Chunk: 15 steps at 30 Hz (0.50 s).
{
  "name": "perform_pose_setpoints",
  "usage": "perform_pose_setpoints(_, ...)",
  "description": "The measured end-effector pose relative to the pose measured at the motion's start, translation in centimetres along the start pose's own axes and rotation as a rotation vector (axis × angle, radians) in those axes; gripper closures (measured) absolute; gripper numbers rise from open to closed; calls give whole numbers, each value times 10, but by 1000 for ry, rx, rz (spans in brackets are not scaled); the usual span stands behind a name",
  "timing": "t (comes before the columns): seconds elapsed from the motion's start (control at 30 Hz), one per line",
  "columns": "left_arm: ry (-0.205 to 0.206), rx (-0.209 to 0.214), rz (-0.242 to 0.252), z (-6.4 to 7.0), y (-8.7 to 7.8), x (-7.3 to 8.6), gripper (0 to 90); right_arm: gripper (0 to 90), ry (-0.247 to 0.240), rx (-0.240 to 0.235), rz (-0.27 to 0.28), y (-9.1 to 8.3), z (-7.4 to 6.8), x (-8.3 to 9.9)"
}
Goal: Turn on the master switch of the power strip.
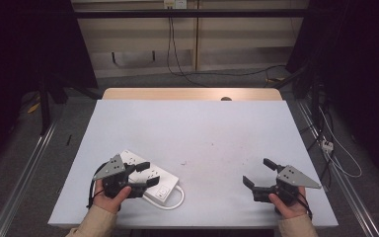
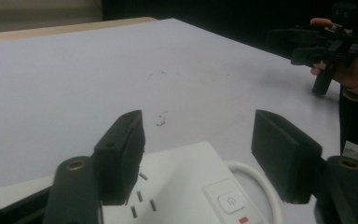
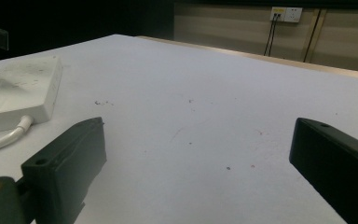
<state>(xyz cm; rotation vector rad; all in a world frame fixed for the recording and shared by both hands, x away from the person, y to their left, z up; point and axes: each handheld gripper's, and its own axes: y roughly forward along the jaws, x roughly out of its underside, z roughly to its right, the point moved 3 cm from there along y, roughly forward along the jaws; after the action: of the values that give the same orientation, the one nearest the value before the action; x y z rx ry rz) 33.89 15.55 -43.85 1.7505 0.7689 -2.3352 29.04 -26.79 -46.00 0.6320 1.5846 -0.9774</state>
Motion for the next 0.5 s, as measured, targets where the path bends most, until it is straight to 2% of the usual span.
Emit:
perform_pose_setpoints(0.07,5,10,-9,0,0,0,373,32,1,0,0,0,0,0)
perform_pose_setpoints(0.5,18,63,-52,3,2,2,597,34,4,3,2,0,1,0)
